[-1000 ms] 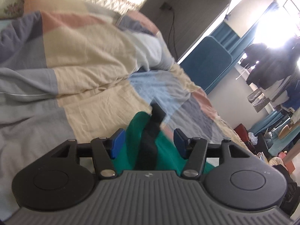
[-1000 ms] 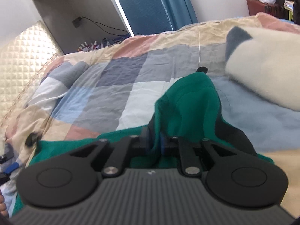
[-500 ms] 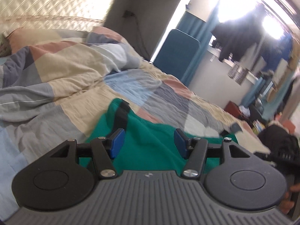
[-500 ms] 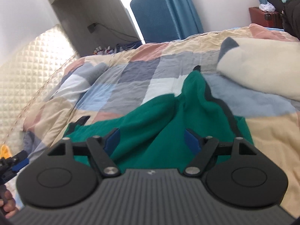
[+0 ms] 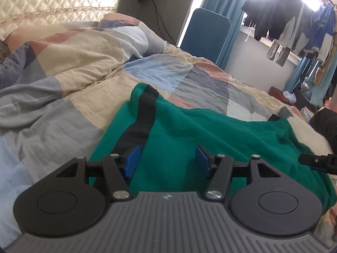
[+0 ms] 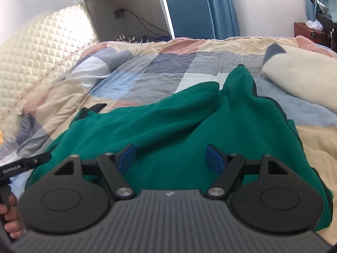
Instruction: Fold large clothes
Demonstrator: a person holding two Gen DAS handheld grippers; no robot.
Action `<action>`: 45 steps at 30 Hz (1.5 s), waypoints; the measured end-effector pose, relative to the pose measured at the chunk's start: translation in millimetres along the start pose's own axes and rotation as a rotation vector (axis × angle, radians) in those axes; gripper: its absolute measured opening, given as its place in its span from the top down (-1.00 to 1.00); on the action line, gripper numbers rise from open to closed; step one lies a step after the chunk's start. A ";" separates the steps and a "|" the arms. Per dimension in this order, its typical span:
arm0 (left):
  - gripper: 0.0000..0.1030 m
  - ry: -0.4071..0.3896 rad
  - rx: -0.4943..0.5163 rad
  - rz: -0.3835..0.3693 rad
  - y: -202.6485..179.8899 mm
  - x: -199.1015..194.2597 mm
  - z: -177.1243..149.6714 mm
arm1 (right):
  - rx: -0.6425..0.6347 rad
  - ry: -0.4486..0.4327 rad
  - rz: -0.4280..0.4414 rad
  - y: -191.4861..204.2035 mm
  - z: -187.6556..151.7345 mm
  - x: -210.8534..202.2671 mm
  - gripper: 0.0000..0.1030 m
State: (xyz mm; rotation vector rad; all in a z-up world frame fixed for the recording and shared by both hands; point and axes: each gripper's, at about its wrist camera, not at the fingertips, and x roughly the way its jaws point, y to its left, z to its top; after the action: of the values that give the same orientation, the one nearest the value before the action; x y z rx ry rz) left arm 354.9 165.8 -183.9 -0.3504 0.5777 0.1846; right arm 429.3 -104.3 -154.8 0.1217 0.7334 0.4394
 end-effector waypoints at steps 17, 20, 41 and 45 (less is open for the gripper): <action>-0.23 0.046 0.032 0.006 -1.2 13.9 -9.9 | -0.134 0.029 -0.077 15.0 -23.8 29.1 -0.58; -0.24 0.030 0.023 -0.002 -2.7 -5.5 -5.8 | -0.094 0.004 -0.070 11.3 -22.2 5.1 -0.56; -0.50 0.170 -0.618 -0.155 38.4 -51.9 -64.5 | 0.717 0.149 0.214 -36.6 -74.4 -44.9 -0.61; -0.50 0.181 -0.642 -0.143 42.7 -45.1 -66.6 | 0.800 0.167 0.257 -39.8 -80.7 -30.3 -1.00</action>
State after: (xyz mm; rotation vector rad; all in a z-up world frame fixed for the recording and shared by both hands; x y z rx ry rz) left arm 273.1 177.1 -222.1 -1.0365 0.6605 0.1993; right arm 369.0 -156.8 -206.0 0.9469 1.0328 0.3799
